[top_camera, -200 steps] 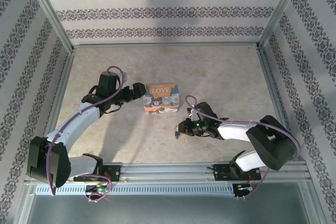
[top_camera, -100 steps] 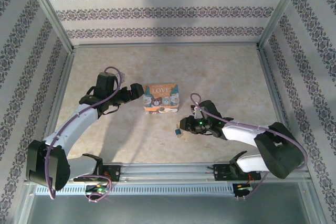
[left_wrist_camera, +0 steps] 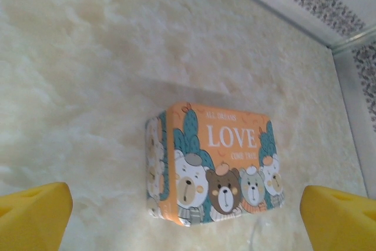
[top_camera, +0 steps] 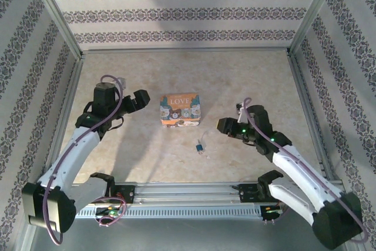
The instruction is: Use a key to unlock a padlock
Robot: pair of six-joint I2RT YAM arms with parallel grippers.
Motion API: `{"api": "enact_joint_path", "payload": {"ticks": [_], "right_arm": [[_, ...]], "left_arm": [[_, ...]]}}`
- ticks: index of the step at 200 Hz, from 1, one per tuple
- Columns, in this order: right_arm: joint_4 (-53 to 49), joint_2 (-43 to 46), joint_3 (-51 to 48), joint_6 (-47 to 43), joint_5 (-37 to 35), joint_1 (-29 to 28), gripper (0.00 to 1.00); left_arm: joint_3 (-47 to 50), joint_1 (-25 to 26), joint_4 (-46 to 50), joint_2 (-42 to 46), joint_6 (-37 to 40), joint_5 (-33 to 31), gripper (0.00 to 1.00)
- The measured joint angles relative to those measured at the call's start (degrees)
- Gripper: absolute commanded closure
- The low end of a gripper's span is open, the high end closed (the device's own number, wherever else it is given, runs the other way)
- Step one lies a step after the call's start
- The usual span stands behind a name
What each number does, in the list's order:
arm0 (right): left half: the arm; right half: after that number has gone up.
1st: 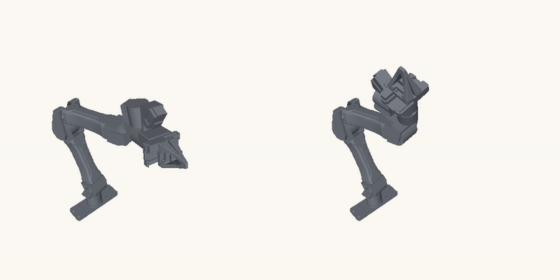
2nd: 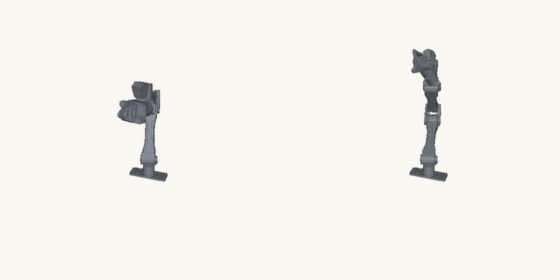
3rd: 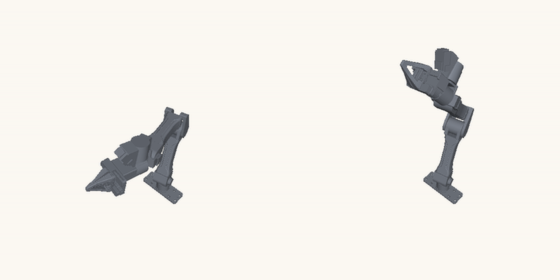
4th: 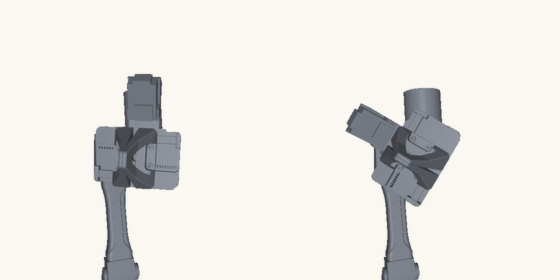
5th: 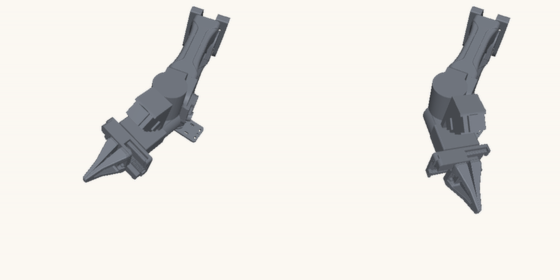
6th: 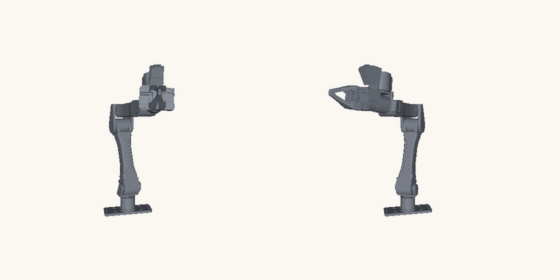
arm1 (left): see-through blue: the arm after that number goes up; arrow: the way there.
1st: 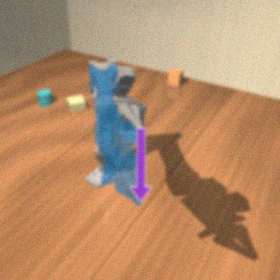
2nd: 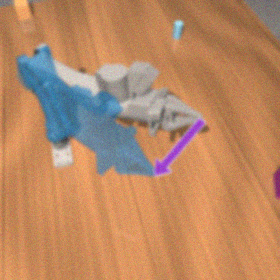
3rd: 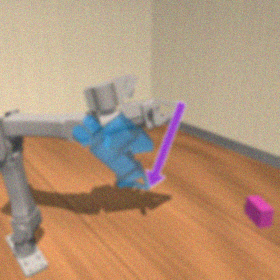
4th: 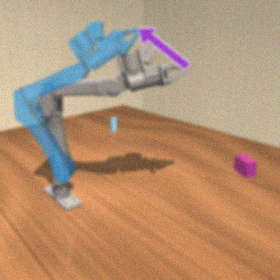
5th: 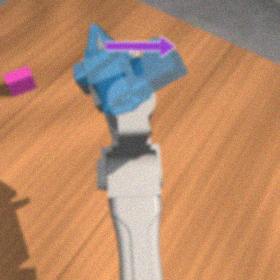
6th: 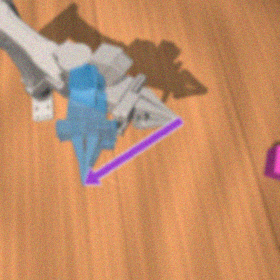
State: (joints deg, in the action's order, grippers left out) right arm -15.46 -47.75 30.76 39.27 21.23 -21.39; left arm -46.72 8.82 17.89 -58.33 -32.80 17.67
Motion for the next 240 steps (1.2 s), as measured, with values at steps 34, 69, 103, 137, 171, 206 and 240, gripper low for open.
{"api": "enact_joint_path", "payload": {"ticks": [34,69,103,137,171,206,240], "right_arm": [[-6.16,4.2,5.44,-6.73,-3.06,6.97,0.38],[-8.11,4.94,7.8,-13.4,-6.01,12.66,0.18],[-6.36,5.77,6.93,-19.17,-10.29,15.69,0.01],[1.53,9.03,-0.31,-23.43,-14.58,16.79,0.01],[10.67,11.26,-10.08,-25.73,-20.24,17.57,0.02],[19.47,11.06,-17.57,-26.53,-24.9,19.37,0.02],[30.18,5.16,-20.37,-27.63,-25.77,20.92,0.02]], "left_arm": [[1.55,-1.62,2.19,6.21,2.62,-7.41,0.01],[4.52,-2.14,2.58,14.05,6.64,-16.68,0.01],[7.69,-2.19,2.47,20.68,10.21,-24.98,0.01],[9.94,-2.19,2.25,22.12,12.76,-30.03,0.01],[14.23,-2.19,-0.9,21.86,14.69,-33.73,0.01],[16.9,-2.21,-4.66,18.29,15.47,-35.56,0.01],[18.78,-2.21,-12.57,9.99,17.53,-36.17,0.01]]}}
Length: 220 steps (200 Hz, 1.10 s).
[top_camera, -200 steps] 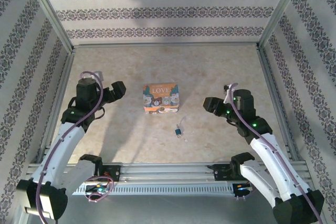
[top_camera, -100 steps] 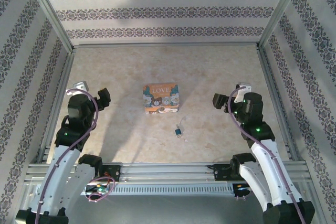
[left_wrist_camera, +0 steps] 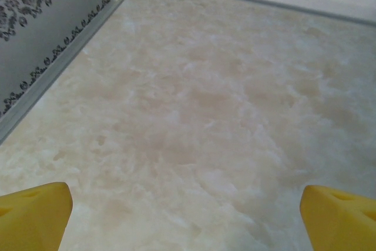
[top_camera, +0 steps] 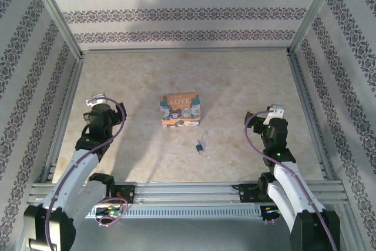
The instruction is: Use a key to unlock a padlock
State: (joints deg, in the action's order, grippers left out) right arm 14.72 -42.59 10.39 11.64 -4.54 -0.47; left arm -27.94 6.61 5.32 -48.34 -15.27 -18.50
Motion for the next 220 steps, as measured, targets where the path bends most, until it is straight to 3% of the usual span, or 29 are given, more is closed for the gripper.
{"api": "enact_joint_path", "payload": {"ticks": [59,152,167,220], "right_arm": [[21.75,-20.06,-1.14,-3.87,1.62,0.87,0.02],[47.98,-43.21,1.25,-7.15,8.55,2.99,0.02],[48.74,-46.6,2.1,-7.08,10.12,3.78,0.02],[45.09,-46.23,8.39,-7.04,10.38,3.96,0.01]], "left_arm": [[4.24,-0.26,-14.45,-12.74,4.57,1.44,0.01],[6.51,-0.79,-25.09,-16.41,7.17,3.43,0.01],[6.73,-0.87,-26.47,-17.92,7.37,4.17,0.01],[8.46,-1.11,-36.37,-24.52,8.44,7.82,0.01]]}}
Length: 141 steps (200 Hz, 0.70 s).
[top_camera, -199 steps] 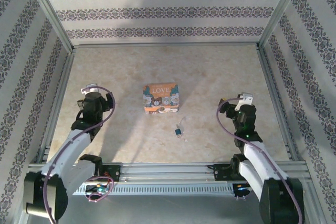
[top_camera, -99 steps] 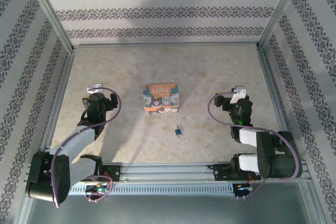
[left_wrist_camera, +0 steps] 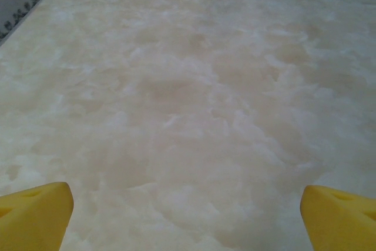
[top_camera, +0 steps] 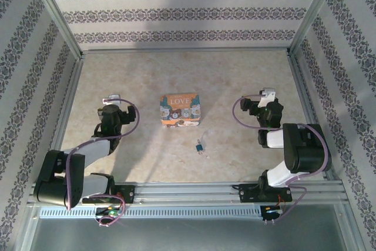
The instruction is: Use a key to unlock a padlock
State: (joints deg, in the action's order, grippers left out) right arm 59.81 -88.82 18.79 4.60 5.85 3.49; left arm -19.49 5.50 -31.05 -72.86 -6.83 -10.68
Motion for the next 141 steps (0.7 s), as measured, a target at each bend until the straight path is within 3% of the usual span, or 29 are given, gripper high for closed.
{"api": "enact_joint_path", "payload": {"ticks": [52,103,141], "right_arm": [[-2.71,0.04,0.09,-0.11,-1.57,-0.76,0.02],[-3.72,0.04,0.09,-0.13,-2.45,-1.14,0.02],[-3.93,0.04,0.09,-0.13,-2.6,-1.14,0.02]], "left_arm": [[-2.05,0.0,-5.03,-6.21,2.16,4.42,0.01],[-0.81,0.0,-8.17,-5.22,3.39,7.72,0.01],[0.55,0.0,-10.8,-4.5,4.22,6.38,0.01]]}}
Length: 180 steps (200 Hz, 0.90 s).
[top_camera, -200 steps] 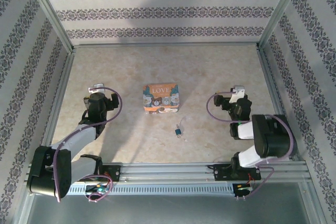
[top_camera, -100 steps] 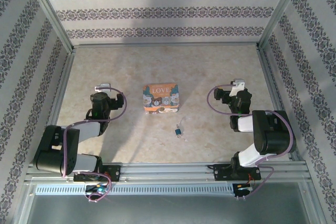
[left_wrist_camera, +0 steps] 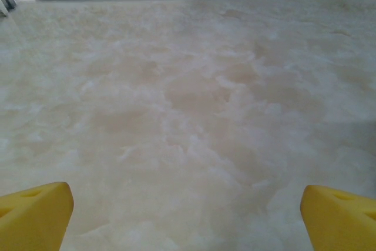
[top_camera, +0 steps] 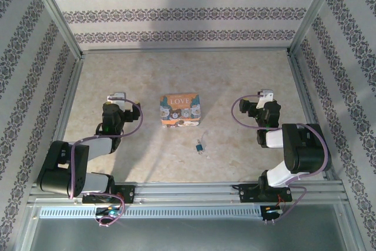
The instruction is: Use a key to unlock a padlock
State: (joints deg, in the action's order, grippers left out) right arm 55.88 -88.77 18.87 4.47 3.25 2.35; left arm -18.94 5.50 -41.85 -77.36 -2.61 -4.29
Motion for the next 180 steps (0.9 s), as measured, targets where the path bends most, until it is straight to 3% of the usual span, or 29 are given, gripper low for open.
{"api": "enact_joint_path", "payload": {"ticks": [24,82,180], "right_arm": [[0.0,0.0,0.0,0.0,0.0,0.0,0.02],[0.0,0.0,0.0,0.0,-0.28,0.0,0.02],[-0.02,0.0,0.0,-0.02,-0.85,-0.28,0.02]], "left_arm": [[1.44,-0.04,-6.75,-2.34,2.05,-2.62,0.01],[4.83,-0.37,-22.75,-15.69,4.15,-2.4,0.01],[-1.88,-3.15,-17.29,-14.82,2.38,-4.98,0.01]]}}
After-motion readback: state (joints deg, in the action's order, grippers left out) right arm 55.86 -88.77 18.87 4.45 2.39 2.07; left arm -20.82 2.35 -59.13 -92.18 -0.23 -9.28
